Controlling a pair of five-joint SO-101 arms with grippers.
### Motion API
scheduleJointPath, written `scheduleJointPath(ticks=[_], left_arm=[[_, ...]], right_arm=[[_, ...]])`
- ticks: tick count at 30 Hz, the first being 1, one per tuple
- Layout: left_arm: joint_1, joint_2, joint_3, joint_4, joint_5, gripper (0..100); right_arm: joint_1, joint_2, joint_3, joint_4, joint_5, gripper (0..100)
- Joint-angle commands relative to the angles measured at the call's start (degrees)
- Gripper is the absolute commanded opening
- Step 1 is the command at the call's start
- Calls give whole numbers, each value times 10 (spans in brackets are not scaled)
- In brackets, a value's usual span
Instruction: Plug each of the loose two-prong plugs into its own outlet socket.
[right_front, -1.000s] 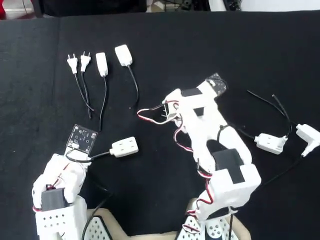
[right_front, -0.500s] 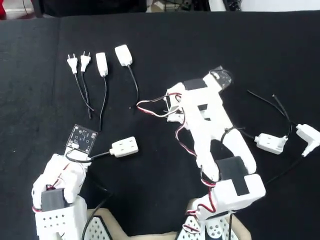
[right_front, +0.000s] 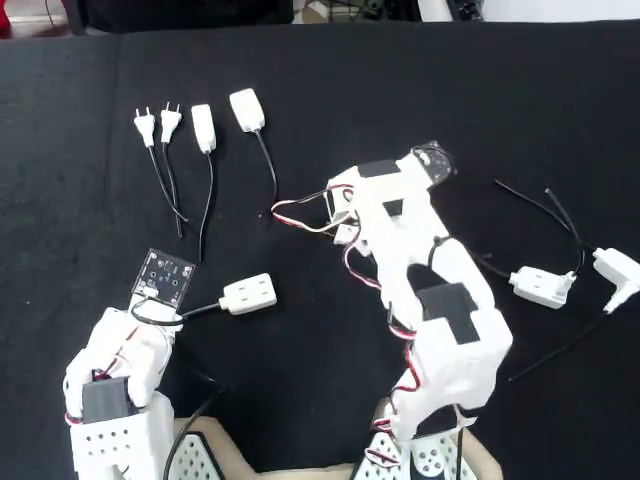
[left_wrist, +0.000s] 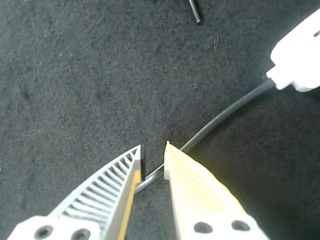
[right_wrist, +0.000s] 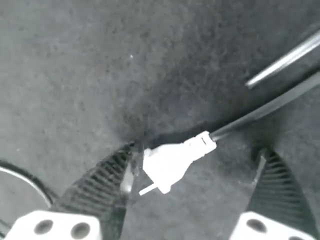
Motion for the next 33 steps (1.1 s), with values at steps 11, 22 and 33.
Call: scheduleJointPath(ticks=[11,22,33], left_arm=[[0,-1,-1,2,-2,90],[0,-1,-1,2,-2,90],[0,-1,-1,2,-2,90]], right_arm=[[-33,5,-22,11,51,345],[-30,1,-25,91,115,345],[-28,6,-22,131,205,155]])
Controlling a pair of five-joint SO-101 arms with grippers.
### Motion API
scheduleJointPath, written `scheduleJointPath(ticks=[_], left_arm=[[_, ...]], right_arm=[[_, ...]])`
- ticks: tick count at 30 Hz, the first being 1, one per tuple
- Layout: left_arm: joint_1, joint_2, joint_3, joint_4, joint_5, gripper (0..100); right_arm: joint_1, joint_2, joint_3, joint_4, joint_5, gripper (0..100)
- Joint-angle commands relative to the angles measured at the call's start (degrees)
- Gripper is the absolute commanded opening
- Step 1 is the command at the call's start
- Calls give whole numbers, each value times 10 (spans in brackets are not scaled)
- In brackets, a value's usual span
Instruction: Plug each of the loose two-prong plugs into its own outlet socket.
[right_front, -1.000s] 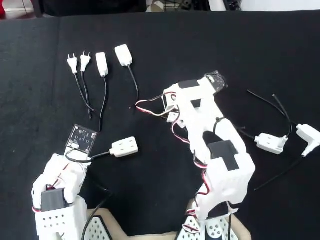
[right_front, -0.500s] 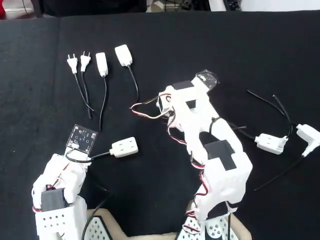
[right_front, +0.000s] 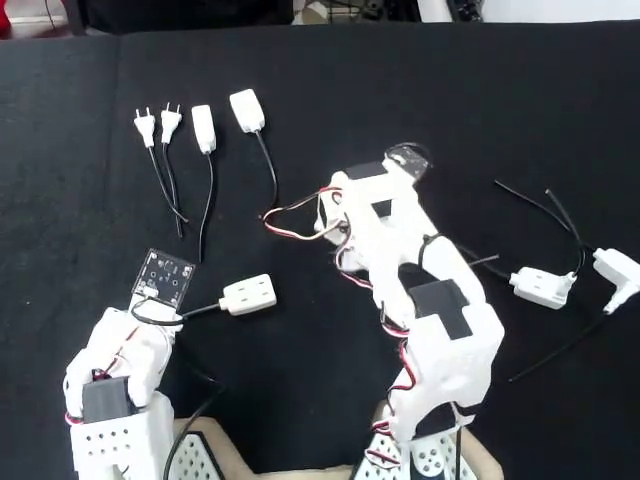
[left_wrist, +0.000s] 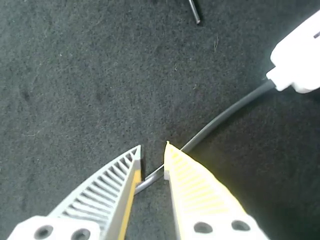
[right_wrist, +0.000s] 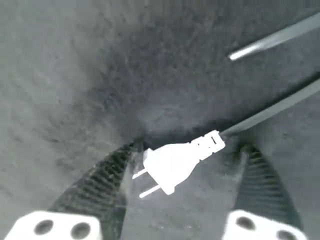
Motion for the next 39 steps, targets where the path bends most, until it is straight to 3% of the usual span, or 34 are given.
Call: scheduleJointPath(ticks=[1,15,21,28,32,36,39], left_arm=[[0,-1,-1,2,-2,90],[0,-1,-1,2,-2,91],[1,-1,-1,2,-2,91],[0,-1,-1,2,-2,90],[0,-1,-1,2,-3,89],[0,-1,-1,2,-3,91],[0,-1,-1,2,-3,91]], right_arm=[[-1,-7,-17,16,54,129],[25,-10,-15,55,238,64],[8,-9,-32,98,404,51],[2,-9,-33,98,708,60],[24,-6,-29,102,845,93],[69,-9,-33,99,928,95],[91,-6,-29,102,951,95]])
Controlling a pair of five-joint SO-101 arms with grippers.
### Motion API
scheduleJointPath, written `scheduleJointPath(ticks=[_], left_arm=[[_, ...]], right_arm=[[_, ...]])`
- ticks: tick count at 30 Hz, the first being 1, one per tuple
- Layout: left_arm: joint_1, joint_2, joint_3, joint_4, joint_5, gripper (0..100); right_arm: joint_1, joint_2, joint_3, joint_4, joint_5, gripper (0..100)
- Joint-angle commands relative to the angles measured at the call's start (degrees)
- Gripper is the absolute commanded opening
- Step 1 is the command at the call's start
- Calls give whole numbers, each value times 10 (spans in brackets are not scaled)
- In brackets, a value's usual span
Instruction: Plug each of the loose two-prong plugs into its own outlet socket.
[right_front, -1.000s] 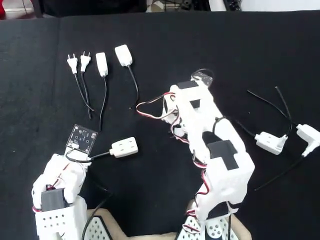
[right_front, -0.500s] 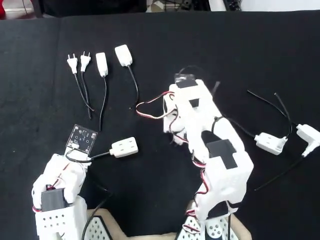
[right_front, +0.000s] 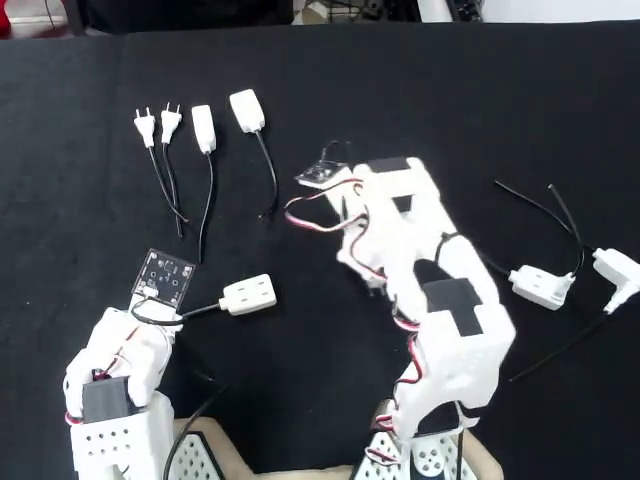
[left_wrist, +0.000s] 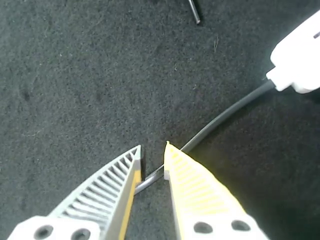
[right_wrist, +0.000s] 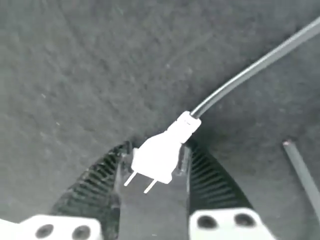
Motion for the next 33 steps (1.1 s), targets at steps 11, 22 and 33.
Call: scheduleJointPath(ticks=[11,22,33], left_arm=[[0,-1,-1,2,-3,91],[0,-1,-1,2,-3,91],[0,-1,-1,2,-3,91]], right_arm=[[23,-68,22,14,11,393],[-10,-172,90,14,-82,424],[91,-221,124,-54,-184,136]])
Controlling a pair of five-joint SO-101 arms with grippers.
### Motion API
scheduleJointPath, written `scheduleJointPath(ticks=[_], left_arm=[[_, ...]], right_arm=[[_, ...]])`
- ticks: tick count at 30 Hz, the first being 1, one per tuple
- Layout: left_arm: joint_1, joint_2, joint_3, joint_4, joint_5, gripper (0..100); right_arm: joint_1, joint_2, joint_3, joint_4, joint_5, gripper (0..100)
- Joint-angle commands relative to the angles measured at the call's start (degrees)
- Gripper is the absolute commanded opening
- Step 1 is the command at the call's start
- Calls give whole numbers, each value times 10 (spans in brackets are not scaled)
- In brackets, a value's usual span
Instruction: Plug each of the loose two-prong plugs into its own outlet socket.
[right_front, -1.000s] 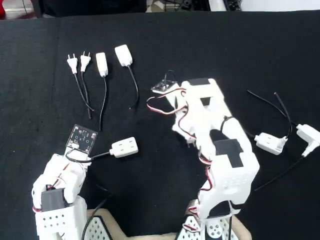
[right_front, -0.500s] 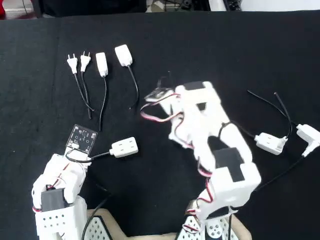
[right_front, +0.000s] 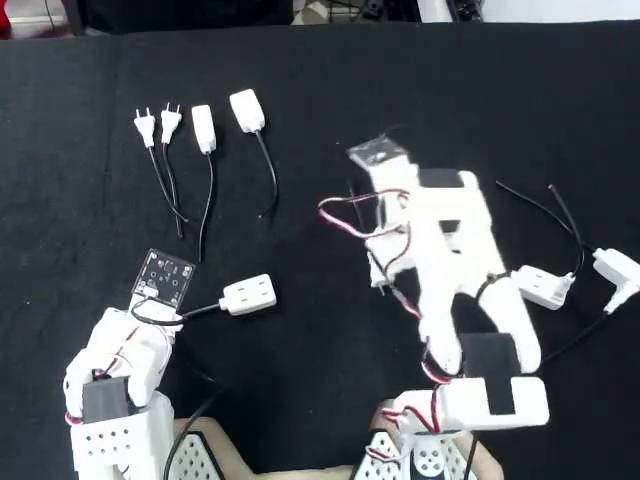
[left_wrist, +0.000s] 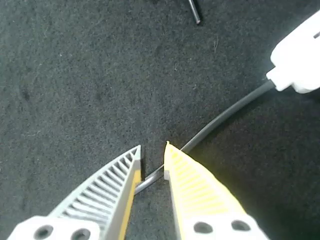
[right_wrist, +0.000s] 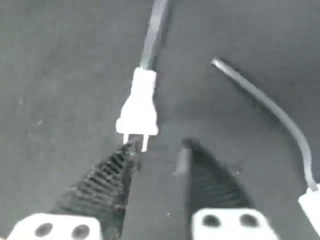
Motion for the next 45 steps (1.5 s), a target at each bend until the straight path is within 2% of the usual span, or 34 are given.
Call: scheduleJointPath(ticks=[1,4,10,14,20,26,34,39,45], left_arm=[[0,-1,-1,2,-3,91],[0,-1,-1,2,-3,90],[0,-1,-1,2,-3,90],[0,-1,-1,2,-3,90],[0,-1,-1,2,-3,91],[0,-1,-1,2,-3,91],[0,-1,-1,2,-3,91],[0,-1,-1,2,-3,91],[0,-1,-1,2,-3,91]], right_arm=[[14,-21,1,-22,-42,107],[13,-9,1,-59,-54,8],[-3,51,-1,-78,-63,28],[-33,94,-1,-78,-109,28],[-36,105,1,-73,-112,36],[-38,108,0,-62,-142,123],[-39,109,-1,-35,-175,128],[-84,109,4,-32,-185,128],[-93,163,-22,-17,-195,128]])
